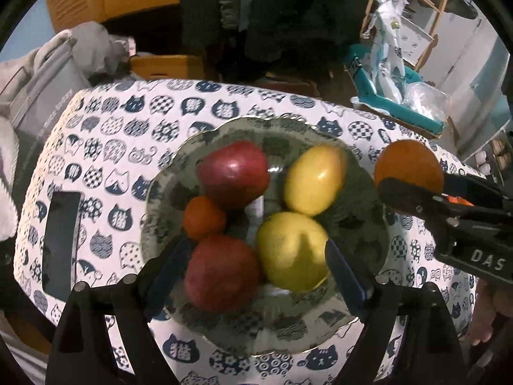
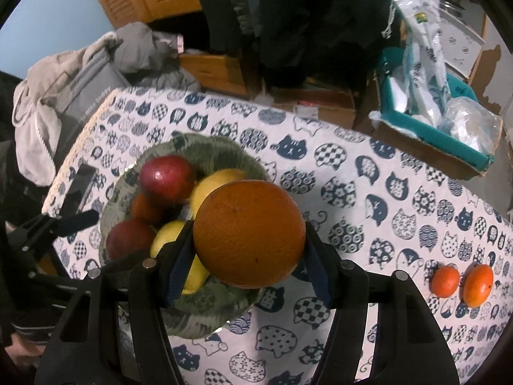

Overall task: Organize fruits
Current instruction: 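Release the pear from left tool while right tool releases the orange into the bowl, then withdraw both tools from the bowl toward the two small oranges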

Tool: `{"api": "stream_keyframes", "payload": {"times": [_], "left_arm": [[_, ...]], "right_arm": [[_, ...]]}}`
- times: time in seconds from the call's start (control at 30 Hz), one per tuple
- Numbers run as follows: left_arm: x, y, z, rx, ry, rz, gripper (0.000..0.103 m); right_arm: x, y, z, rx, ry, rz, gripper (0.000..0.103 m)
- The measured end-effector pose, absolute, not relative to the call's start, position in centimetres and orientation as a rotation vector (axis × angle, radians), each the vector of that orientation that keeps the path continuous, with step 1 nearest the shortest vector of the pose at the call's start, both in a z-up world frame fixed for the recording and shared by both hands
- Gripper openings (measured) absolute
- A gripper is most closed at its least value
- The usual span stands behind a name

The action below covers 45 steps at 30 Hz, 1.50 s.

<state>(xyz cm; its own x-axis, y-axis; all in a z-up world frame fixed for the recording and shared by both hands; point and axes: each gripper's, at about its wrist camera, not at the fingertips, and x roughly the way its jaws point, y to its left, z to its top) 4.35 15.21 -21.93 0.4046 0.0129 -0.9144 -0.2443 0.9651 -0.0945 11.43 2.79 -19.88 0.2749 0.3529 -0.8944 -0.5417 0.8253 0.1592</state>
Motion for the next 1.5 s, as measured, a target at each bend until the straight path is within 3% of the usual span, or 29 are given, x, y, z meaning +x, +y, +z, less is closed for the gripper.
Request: {"api": "stream_keyframes", "payload": {"times": [0.4,0.57,1.5], "left_arm": [[2.2,17.8,-21.8,-0.260,1.146,0.222,0.089],[1.8,18.5,-21.7,-0.275,1.144,0.232,0.089],[2.1,14.3,-15.1,-0.245,0.990,0.158,0.089]], "right_arm": [[10.3,5.4,-22.5,-0.295,1.212,0.618,0.066],[10.2,5.4,-21.2,-0.282,1.160,0.617,0.080],[8.9,-1.6,-10.8,-0.192,0.886,0.483,0.080]]}}
